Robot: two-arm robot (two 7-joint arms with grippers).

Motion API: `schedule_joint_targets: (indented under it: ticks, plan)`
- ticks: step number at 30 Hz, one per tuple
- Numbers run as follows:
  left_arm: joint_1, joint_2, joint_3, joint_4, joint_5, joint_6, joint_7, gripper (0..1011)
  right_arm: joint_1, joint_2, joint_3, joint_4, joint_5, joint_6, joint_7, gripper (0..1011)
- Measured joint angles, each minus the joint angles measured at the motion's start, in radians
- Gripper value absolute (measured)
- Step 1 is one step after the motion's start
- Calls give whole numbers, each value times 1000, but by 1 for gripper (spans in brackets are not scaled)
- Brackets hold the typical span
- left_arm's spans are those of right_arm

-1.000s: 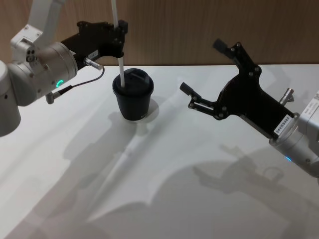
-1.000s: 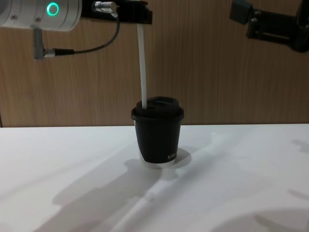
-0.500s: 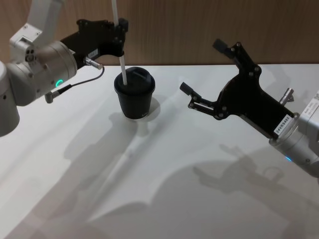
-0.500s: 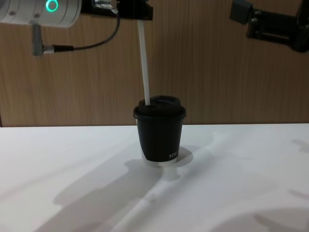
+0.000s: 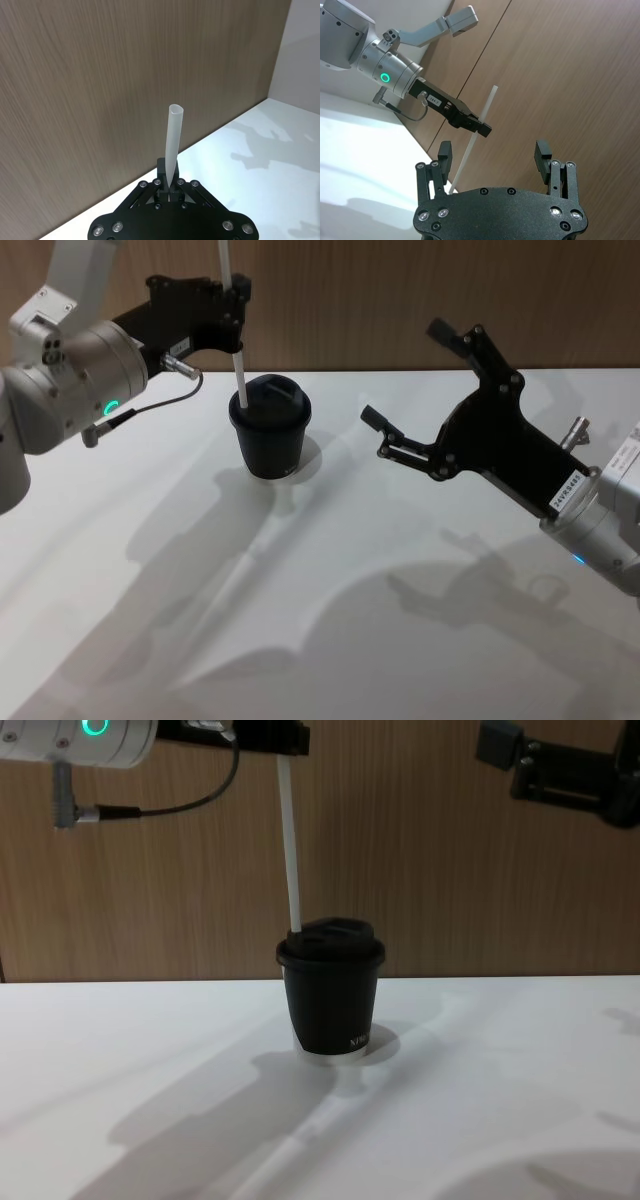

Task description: Pick up the straw with one hand, pass it to the other hand, and insert it into the cup.

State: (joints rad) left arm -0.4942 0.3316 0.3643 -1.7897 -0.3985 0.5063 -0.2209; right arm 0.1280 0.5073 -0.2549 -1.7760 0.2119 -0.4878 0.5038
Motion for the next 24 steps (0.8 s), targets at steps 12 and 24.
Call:
schedule_joint_targets:
  ticks: [12, 24]
  plan:
    - [3, -8, -7, 5, 0, -2, -6, 6, 0, 0, 0, 0, 0, 0, 0, 1001]
    - [2, -11, -5, 17, -12, -12, -13, 6, 0, 0, 0, 0, 0, 0, 0, 1001]
